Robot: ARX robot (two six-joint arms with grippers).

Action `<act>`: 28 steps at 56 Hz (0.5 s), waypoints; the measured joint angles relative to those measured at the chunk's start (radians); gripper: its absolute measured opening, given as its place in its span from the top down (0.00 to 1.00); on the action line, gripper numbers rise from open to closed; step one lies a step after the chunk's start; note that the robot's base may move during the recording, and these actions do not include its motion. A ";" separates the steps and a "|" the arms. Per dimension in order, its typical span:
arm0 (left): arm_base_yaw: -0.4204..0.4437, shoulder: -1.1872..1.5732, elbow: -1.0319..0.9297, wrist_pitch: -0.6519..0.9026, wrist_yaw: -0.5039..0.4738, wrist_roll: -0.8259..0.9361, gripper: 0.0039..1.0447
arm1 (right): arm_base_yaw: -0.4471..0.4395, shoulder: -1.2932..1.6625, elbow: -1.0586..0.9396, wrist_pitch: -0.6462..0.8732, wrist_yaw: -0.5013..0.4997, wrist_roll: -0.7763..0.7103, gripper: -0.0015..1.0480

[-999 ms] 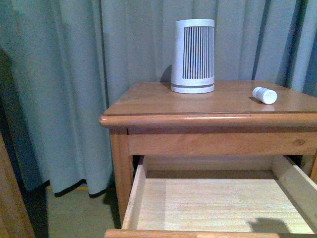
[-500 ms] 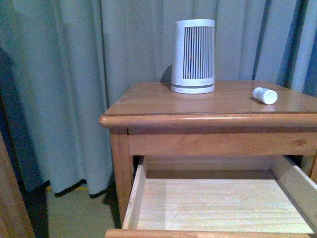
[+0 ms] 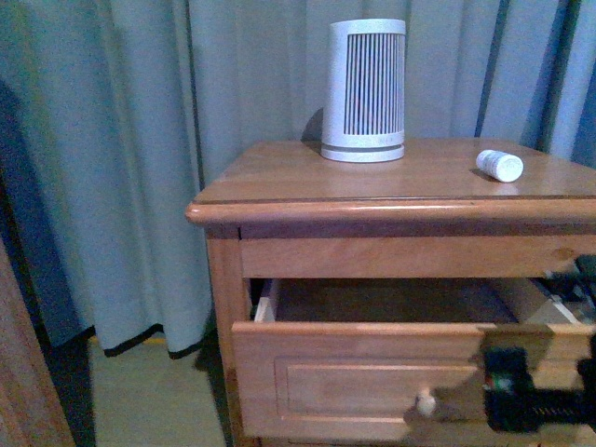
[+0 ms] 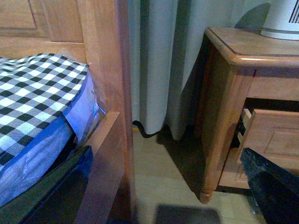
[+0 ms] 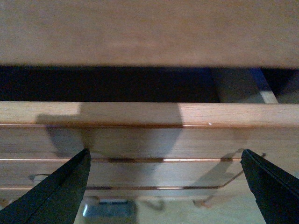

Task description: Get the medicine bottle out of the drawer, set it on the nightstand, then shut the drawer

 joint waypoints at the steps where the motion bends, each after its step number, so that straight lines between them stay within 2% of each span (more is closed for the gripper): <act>1: 0.000 0.000 0.000 0.000 0.000 0.000 0.06 | 0.000 0.008 0.013 -0.003 0.000 -0.002 0.07; 8: 0.000 0.000 0.000 0.000 0.000 0.000 0.06 | -0.003 0.066 0.085 -0.042 -0.002 -0.002 0.07; 16: 0.000 0.000 0.000 0.000 0.000 0.000 0.06 | -0.003 0.046 0.079 -0.075 -0.010 0.019 0.07; 28: 0.000 0.000 0.000 0.000 0.000 0.000 0.06 | 0.001 -0.199 -0.114 -0.173 -0.020 0.073 0.07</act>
